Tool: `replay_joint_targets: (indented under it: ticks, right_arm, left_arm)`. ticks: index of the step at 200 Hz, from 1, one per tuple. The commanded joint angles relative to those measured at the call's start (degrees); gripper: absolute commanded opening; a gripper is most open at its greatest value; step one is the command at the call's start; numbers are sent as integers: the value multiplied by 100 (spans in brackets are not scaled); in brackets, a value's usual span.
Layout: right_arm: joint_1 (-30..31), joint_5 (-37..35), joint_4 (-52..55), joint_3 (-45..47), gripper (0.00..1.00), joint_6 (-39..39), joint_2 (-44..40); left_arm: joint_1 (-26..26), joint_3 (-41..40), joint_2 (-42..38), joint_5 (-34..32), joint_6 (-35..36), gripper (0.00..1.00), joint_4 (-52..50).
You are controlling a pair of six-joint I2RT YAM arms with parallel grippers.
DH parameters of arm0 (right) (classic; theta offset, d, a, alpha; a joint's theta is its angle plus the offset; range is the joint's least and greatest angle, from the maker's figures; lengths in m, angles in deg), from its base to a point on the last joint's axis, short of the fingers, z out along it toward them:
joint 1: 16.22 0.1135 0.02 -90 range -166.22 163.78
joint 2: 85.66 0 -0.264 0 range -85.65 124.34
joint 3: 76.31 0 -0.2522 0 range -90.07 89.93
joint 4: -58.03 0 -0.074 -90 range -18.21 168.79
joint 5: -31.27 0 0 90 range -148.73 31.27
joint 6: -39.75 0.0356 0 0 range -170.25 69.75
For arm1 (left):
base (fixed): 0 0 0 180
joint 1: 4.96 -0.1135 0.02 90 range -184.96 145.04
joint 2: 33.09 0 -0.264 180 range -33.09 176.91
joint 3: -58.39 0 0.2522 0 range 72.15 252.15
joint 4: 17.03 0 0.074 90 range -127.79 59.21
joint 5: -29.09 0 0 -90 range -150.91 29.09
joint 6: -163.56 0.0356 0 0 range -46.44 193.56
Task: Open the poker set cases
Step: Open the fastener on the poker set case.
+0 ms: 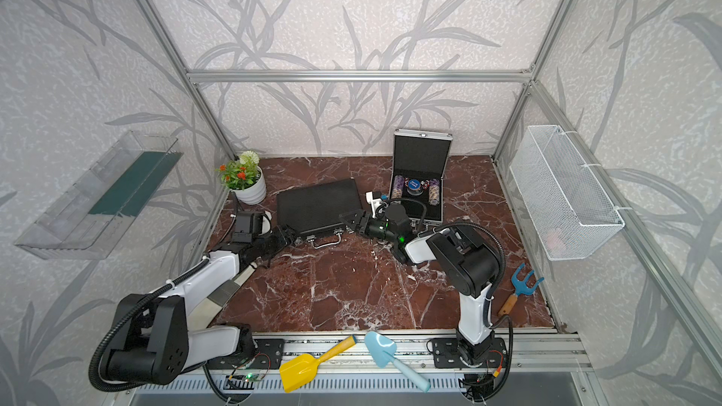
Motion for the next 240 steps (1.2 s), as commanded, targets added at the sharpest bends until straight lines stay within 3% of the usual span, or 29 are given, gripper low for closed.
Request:
replay_joint_targets:
  ticks: [1,42,93,143,207,240]
  right_arm:
    - [7,-16,111,-186,69,-171,-60]
    - [-117,-76,623,-79,72,-622,-377]
    - [-165,-624,3564,-542,78,-2301,-1051]
    - [-167,-1144,4660,-883,83,-3021,-1025]
    - [-161,-1637,5223,-1256,85,-3518,-716]
    - [-164,-1669,5516,-1586,85,-3762,-577]
  left_arm:
    - [4,21,-363,-250,26,72,-178]
    - [32,-220,-1256,-750,39,80,-494]
    - [186,-728,-1690,-499,-217,84,-102]
    - [748,-764,-1394,-461,-216,85,228]
    - [716,-696,-522,30,55,84,1078]
    - [451,-627,-55,470,230,81,1412]
